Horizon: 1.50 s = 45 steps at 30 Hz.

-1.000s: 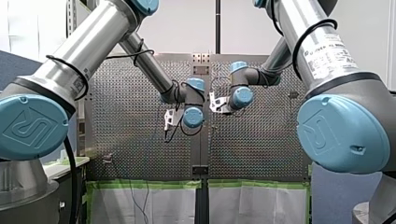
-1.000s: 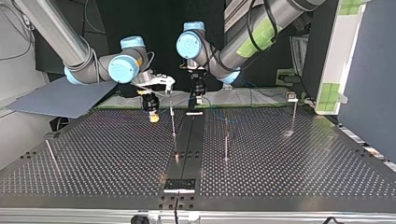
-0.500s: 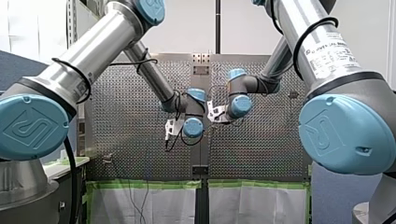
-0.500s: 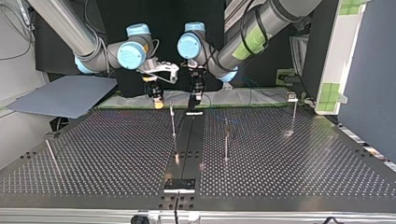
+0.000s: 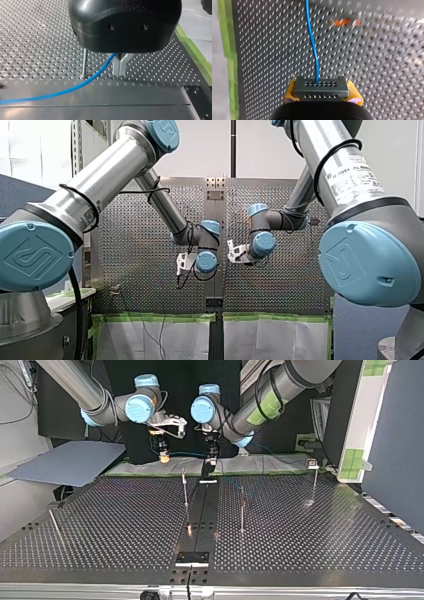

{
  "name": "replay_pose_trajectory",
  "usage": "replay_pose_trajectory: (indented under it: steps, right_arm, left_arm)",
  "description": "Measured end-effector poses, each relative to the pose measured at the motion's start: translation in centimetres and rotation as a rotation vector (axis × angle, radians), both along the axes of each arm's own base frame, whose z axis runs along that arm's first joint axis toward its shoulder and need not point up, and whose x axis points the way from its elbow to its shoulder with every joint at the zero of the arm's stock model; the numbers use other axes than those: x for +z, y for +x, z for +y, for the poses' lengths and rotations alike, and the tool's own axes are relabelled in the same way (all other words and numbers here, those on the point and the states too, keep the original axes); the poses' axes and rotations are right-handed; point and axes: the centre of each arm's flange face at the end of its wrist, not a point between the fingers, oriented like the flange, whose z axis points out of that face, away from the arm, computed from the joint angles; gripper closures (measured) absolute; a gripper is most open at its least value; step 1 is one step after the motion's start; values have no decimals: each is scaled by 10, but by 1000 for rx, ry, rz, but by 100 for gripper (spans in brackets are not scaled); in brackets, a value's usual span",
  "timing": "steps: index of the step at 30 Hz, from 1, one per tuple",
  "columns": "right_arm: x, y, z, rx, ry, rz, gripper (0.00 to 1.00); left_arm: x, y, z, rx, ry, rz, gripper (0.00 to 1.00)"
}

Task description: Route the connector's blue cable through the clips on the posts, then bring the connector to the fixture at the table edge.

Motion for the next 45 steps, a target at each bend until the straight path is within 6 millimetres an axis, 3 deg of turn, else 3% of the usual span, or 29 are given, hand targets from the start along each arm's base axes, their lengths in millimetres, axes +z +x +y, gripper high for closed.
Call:
replay_pose_trajectory:
  steps: [8,31,45]
  right_arm:
    - [-3,-17,-18,-21,-62,15,100]
    - [6,-32,-52,30,-110,-81,100]
    - [13,-39,-68,13,-118,-101,100]
  left_arm:
    - [2,4,-1,-5,-2,-5,99]
    - [18,19,-15,-59,-13,-2,99]
    - [34,45,-15,-68,-28,11,99]
